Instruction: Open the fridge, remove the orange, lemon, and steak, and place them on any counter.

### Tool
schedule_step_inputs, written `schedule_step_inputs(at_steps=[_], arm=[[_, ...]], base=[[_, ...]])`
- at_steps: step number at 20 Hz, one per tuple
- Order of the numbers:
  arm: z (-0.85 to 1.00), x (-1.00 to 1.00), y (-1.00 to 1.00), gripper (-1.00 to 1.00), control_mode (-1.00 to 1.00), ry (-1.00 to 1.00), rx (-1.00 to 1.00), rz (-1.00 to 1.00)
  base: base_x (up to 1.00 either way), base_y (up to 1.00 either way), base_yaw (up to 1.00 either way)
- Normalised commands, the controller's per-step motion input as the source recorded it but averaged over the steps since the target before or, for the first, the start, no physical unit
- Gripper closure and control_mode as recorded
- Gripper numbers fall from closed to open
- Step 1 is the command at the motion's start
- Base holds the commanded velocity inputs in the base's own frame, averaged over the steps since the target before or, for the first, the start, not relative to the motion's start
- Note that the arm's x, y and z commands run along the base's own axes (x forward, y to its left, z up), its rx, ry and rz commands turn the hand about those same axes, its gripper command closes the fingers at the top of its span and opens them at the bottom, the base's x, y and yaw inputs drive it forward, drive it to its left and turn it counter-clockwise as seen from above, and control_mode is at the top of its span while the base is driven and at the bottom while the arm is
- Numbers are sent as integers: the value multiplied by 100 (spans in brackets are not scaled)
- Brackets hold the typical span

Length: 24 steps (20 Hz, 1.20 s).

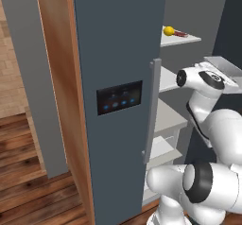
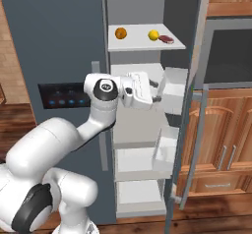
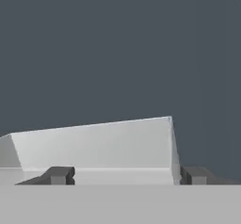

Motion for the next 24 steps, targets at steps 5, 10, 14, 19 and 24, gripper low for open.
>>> schedule_step_inputs(at_steps=[5,10,14,19,24], arm=[[0,-71,-100,-100,-100,-14,0,-18],[12,-85,-51,-100,-100,-19,0,-10],[50,-95,83,-100,-100,-19,-2,0],[61,-58,100,-100,-100,-3,-10,7],[51,-12,100,-100,-100,14,-4,21]], base=[[0,0,0],[0,0,0],[0,0,0],[0,0,0],[0,0,0]])
